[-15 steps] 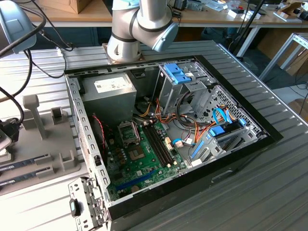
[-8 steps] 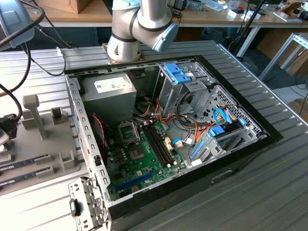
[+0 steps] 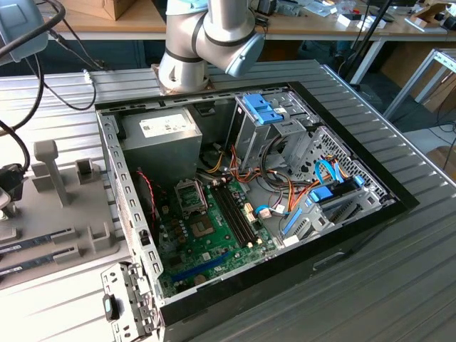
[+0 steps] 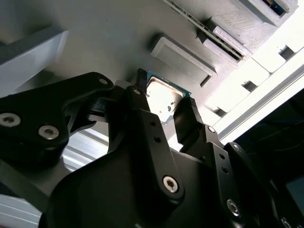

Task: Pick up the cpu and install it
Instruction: 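Pick up the cpu and move it towards the insertion slot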

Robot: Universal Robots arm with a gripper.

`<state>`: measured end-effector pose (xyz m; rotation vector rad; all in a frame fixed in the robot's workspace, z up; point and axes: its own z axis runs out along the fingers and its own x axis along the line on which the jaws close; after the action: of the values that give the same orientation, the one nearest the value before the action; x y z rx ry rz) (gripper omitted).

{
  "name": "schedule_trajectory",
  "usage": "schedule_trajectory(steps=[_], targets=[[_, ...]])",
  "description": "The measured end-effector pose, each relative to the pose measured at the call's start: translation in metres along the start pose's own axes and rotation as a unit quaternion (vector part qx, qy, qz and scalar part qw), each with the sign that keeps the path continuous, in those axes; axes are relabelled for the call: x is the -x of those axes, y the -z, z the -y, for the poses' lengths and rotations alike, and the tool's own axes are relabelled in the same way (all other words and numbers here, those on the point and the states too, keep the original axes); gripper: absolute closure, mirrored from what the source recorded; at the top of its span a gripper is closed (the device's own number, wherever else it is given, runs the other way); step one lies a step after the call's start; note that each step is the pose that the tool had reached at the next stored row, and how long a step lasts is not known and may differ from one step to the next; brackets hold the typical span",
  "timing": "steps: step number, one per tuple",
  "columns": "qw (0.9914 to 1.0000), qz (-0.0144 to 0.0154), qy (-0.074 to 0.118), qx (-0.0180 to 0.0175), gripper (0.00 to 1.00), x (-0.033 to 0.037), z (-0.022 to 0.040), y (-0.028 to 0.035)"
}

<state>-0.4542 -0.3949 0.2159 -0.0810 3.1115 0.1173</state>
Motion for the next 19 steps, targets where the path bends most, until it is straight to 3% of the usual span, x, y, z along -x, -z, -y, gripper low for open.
schedule_trajectory(steps=[19], targets=[[0.99996, 0.0005, 0.000, 0.0084, 0.53, 0.0007, -0.0018, 0.0242]])
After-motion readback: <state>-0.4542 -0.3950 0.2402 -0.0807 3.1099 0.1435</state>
